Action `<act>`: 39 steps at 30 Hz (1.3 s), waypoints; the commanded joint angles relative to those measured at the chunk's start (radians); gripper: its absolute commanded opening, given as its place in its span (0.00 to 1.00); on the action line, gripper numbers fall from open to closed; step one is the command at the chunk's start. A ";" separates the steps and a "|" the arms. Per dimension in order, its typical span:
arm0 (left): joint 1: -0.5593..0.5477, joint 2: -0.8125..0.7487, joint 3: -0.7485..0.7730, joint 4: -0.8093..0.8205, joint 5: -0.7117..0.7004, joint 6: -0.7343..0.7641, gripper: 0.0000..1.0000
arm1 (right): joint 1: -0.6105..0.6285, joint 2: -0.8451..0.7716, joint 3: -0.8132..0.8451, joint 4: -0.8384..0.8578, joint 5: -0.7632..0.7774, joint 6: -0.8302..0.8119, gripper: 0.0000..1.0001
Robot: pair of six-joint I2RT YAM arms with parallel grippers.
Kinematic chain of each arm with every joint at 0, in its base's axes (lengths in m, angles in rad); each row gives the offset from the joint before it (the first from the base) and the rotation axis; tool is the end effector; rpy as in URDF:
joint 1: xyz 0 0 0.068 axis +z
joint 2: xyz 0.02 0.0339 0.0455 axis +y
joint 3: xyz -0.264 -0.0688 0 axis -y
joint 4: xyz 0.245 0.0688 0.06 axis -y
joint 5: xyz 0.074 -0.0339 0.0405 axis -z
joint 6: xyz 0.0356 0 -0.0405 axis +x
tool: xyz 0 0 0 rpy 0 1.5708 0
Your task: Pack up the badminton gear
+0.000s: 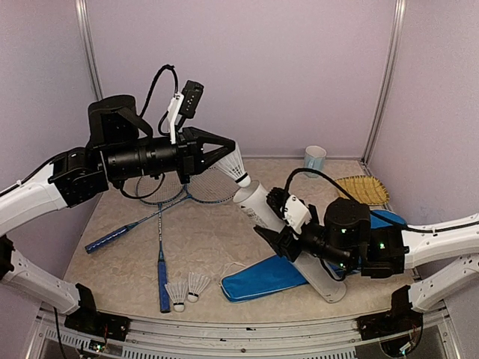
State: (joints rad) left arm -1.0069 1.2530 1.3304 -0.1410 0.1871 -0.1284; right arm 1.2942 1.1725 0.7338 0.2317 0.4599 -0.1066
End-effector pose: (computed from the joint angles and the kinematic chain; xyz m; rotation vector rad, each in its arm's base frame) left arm 0.1472 -0.2452 0.4361 0.8723 1.4988 -1.0082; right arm 0.0885 0.2540 0.2853 -0.8721 1.5497 0.4546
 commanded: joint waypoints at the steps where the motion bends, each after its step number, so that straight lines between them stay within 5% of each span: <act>1: -0.034 0.036 -0.018 0.090 0.054 -0.030 0.00 | 0.001 0.009 0.050 0.097 -0.015 -0.007 0.30; 8: -0.041 0.069 -0.027 0.088 0.100 -0.049 0.02 | 0.001 -0.016 0.034 0.154 -0.053 -0.051 0.30; 12: -0.037 0.060 -0.004 0.014 0.096 -0.022 0.44 | 0.001 -0.034 0.023 0.153 -0.081 -0.076 0.30; 18: 0.081 -0.026 -0.022 -0.081 0.112 -0.011 0.73 | 0.001 -0.074 0.021 0.064 -0.098 -0.107 0.30; 26: 0.113 0.019 0.029 -0.335 0.091 0.080 0.76 | 0.000 -0.106 0.100 -0.170 -0.130 -0.181 0.30; 39: 0.016 0.181 0.071 -0.392 0.057 0.089 0.70 | 0.002 -0.060 0.178 -0.291 -0.177 -0.208 0.30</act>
State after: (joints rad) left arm -0.9745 1.3891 1.3685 -0.5106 0.2584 -0.0509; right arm 1.2938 1.0958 0.8558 -0.0517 0.3134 -0.2985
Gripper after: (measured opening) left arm 0.704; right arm 0.607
